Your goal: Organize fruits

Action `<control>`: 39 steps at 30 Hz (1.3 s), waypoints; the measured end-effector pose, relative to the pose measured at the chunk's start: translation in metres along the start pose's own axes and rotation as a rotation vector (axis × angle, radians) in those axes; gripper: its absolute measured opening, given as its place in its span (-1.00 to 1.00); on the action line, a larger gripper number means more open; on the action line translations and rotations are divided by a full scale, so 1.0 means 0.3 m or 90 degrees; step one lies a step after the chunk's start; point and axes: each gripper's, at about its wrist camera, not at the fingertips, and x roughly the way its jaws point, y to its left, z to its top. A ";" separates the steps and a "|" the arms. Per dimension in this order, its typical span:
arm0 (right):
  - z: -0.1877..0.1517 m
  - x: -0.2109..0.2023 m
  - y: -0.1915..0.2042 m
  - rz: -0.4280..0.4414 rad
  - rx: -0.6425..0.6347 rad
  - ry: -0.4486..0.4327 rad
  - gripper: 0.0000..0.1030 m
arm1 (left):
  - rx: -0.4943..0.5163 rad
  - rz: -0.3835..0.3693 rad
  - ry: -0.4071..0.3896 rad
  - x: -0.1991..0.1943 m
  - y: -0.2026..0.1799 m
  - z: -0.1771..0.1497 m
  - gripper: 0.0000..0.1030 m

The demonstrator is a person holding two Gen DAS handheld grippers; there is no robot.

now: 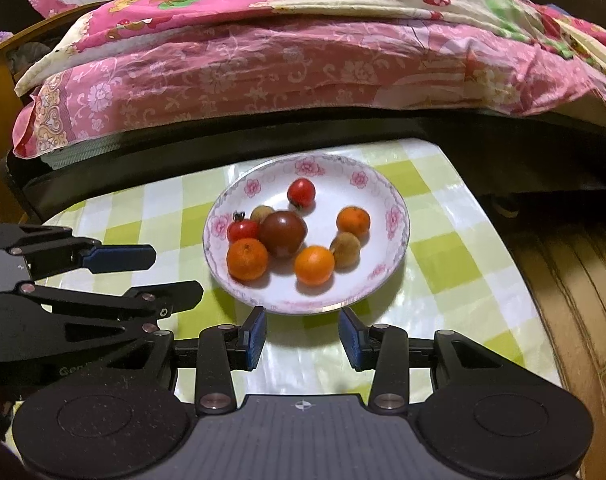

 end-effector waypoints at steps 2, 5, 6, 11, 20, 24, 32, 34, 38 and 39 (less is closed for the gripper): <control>-0.019 -0.012 -0.002 0.000 0.009 0.004 -0.29 | 0.005 -0.001 0.001 -0.015 -0.014 -0.019 0.04; -0.050 -0.034 0.000 -0.001 0.020 0.010 -0.29 | -0.002 -0.005 0.005 -0.036 -0.029 -0.048 0.04; -0.059 -0.041 0.001 0.000 0.024 0.013 -0.28 | -0.005 -0.007 0.006 -0.043 -0.032 -0.058 0.04; -0.111 -0.078 0.016 0.003 0.041 0.022 -0.27 | -0.018 -0.003 0.011 -0.088 -0.051 -0.110 0.04; -0.205 -0.143 0.055 0.008 0.052 0.034 -0.25 | -0.038 0.008 0.025 -0.160 -0.076 -0.200 0.10; -0.240 -0.173 0.068 0.014 0.058 0.035 -0.25 | -0.037 0.025 0.025 -0.190 -0.086 -0.233 0.27; -0.295 -0.215 0.089 0.015 0.063 0.039 -0.25 | -0.043 0.048 0.030 -0.238 -0.109 -0.291 0.39; -0.309 -0.224 0.093 0.015 0.064 0.039 -0.25 | -0.038 0.053 0.031 -0.247 -0.116 -0.302 0.42; -0.334 -0.241 0.099 0.016 0.068 0.042 -0.25 | -0.038 0.055 0.033 -0.266 -0.127 -0.319 0.42; -0.338 -0.246 0.101 0.016 0.068 0.042 -0.25 | -0.039 0.055 0.034 -0.270 -0.129 -0.324 0.42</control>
